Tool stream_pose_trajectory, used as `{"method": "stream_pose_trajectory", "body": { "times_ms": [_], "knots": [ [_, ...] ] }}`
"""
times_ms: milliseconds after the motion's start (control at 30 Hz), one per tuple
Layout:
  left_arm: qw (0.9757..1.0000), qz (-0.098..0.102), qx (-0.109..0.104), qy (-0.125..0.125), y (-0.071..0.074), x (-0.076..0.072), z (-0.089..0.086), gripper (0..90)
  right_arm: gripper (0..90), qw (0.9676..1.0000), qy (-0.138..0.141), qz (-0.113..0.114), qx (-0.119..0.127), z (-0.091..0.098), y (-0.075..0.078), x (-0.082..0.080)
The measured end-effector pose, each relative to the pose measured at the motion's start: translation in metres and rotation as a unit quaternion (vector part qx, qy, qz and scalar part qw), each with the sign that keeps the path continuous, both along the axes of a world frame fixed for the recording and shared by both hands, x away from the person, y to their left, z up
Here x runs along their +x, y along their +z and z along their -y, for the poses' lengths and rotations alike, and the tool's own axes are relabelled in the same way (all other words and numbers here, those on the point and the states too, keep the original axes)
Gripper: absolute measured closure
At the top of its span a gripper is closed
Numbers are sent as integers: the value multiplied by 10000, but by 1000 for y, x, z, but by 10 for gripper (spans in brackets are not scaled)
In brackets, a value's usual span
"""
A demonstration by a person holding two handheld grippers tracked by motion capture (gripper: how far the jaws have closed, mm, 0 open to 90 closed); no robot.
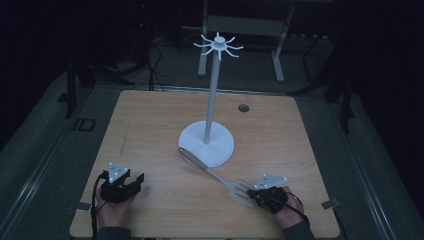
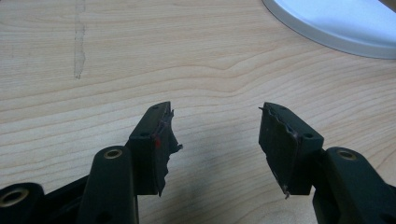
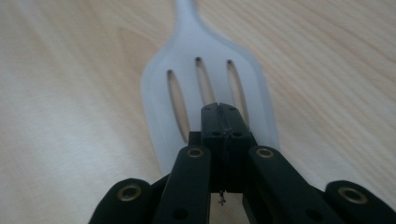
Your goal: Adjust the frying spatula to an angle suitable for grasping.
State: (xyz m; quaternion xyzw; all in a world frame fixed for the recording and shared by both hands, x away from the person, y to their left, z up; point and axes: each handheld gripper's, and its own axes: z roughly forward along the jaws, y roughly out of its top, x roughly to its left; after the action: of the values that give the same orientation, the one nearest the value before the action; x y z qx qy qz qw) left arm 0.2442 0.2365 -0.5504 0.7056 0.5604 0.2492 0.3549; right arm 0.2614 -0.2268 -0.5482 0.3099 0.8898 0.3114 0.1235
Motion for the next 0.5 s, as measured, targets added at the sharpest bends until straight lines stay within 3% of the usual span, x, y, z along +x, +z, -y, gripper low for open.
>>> {"method": "stream_pose_trajectory", "body": {
  "times_ms": [300, 500],
  "knots": [
    [10000, -7, -2, -6, 0, 0, 0, 446, 900, 9995, 311, 59, -13, -10, 10, -12],
    [10000, -14, -5, -6, 0, 0, 0, 446, 900, 9993, 338, 65, -113, -19, 16, -7]
  ]
}}
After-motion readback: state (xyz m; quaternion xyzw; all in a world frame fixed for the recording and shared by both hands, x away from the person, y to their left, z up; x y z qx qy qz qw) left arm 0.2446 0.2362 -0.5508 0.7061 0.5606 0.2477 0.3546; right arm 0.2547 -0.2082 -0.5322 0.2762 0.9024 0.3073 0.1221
